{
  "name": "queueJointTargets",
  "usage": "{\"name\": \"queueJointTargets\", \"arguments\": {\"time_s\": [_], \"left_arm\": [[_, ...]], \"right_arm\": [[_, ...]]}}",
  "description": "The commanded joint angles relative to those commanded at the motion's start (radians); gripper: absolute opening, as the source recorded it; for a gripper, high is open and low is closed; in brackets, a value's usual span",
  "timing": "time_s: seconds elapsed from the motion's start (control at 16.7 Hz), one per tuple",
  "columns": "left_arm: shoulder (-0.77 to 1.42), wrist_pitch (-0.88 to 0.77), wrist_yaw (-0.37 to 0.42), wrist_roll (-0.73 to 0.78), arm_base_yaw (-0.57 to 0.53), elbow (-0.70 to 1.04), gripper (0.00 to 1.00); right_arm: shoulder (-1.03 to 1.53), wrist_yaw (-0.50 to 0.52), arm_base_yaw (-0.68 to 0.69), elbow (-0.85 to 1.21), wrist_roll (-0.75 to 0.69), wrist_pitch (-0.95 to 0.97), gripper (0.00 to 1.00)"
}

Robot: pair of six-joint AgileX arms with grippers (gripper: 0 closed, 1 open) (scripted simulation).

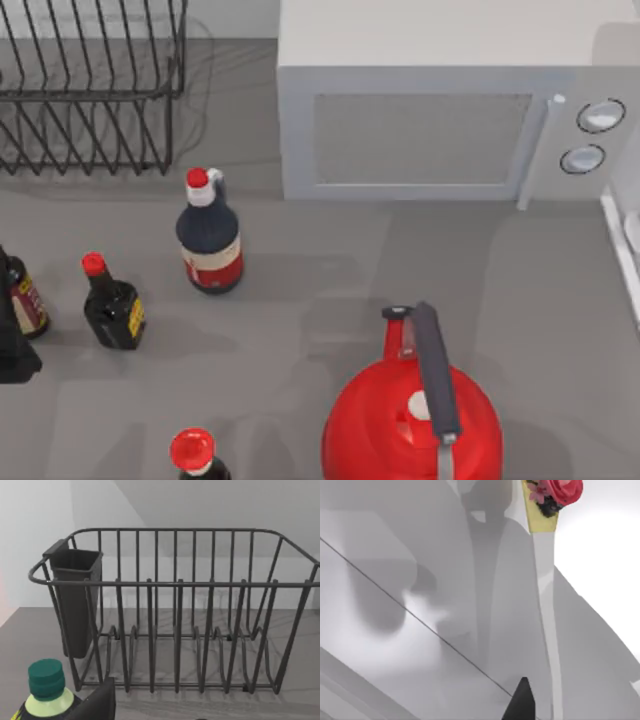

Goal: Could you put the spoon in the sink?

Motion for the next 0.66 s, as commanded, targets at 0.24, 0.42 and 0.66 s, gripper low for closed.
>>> {"name": "queueJointTargets", "arguments": {"time_s": [0.24,0.42,0.66], "left_arm": [[0.0,0.0,0.0,0.0,0.0,0.0,1.0],[0.0,0.0,0.0,0.0,0.0,0.0,1.0],[0.0,0.0,0.0,0.0,0.0,0.0,1.0]], "right_arm": [[0.0,0.0,0.0,0.0,0.0,0.0,0.9],[0.0,0.0,0.0,0.0,0.0,0.0,1.0],[0.0,0.0,0.0,0.0,0.0,0.0,1.0]]}}
